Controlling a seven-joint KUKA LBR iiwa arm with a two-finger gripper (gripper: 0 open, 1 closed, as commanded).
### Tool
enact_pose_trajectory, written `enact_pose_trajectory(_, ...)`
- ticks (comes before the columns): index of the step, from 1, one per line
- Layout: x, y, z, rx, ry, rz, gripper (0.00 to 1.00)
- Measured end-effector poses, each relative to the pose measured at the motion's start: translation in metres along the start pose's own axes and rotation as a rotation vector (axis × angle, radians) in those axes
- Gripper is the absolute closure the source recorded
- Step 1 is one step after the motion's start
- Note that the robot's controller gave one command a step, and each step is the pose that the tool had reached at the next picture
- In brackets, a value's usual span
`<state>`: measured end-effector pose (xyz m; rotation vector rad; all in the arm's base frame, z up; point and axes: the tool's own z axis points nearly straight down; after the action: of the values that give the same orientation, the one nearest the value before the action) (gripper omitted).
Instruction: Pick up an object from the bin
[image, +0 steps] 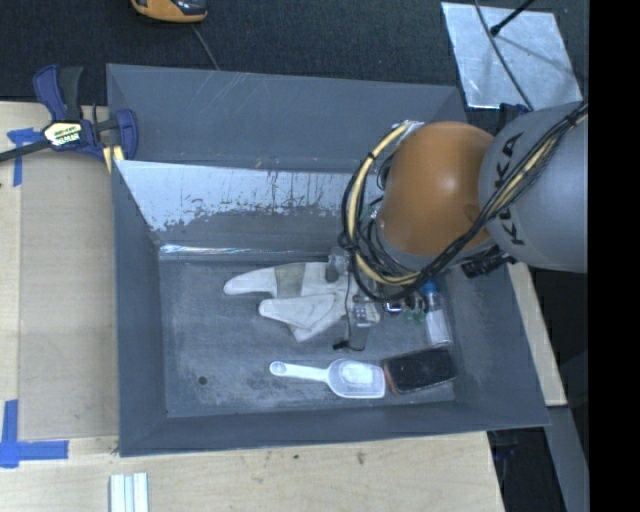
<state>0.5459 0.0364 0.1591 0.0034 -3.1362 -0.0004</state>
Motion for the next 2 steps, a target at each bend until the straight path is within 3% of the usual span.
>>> enact_pose_trajectory(1, -0.002, 0.000, -0.005, 0.000, -0.008, 0.001, 0.00)
enact_pose_trajectory(2, -0.018, -0.009, 0.034, -0.001, -0.018, -0.005, 0.00)
